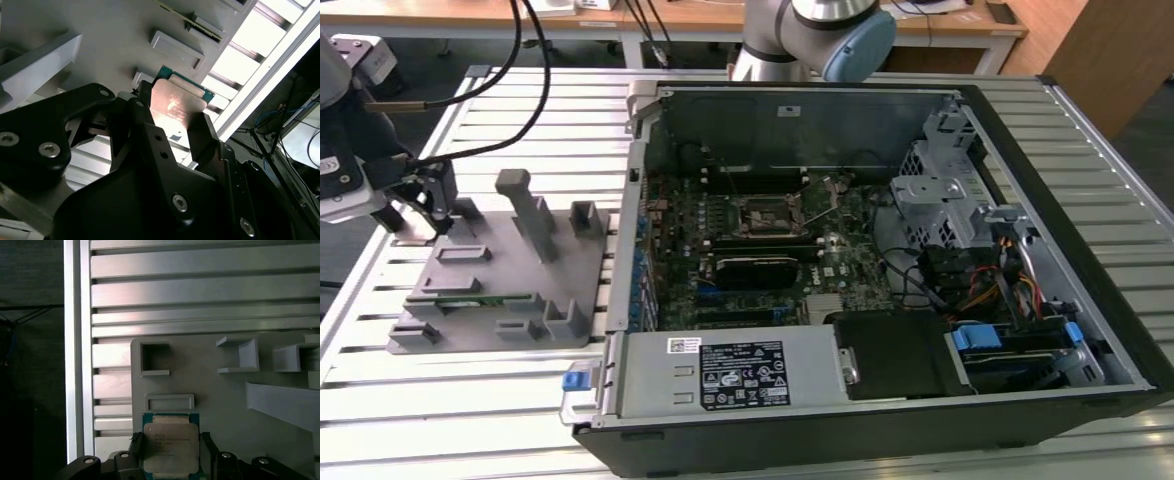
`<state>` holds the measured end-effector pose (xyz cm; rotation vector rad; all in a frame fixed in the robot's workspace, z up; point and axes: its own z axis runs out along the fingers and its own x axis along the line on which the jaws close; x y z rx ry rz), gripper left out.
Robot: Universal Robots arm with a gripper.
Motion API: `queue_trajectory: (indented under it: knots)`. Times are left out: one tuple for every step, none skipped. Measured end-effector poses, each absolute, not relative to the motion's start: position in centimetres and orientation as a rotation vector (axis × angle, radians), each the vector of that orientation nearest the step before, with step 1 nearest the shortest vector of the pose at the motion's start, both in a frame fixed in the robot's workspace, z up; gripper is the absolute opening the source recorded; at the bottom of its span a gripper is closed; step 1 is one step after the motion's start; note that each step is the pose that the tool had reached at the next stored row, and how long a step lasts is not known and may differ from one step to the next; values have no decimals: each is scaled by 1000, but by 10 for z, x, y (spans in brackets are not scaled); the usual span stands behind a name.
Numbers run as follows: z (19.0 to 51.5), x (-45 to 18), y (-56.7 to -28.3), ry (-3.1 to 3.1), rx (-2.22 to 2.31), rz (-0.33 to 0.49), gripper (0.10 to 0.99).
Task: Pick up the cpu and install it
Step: 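Pick up the cpu and move it towards the insertion slot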
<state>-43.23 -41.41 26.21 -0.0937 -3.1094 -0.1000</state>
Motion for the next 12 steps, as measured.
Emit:
queue_trajectory:
  knots:
    - [263, -432, -414, -3109, -94, -100, 533]
    - [264, -432, -414, -3109, -94, -100, 533]
    - [264, -432, -414, -3109, -94, -100, 533]
    - [265, -432, -414, -3109, -94, -100, 533]
    - [266, -432, -414, -3109, -94, -100, 533]
    - [266, -432, -414, -3109, -94, -100, 533]
    - [267, -432, -414, -3109, -94, -100, 533]
    - [268, -432, -414, -3109, -94, -100, 533]
    - [269, -432, -414, -3109, -94, -100, 533]
    - [269, -432, -414, -3109, -94, -100, 533]
    - [270, -432, -414, -3109, -94, -100, 533]
    - [271, -432, -414, -3109, -94, -100, 533]
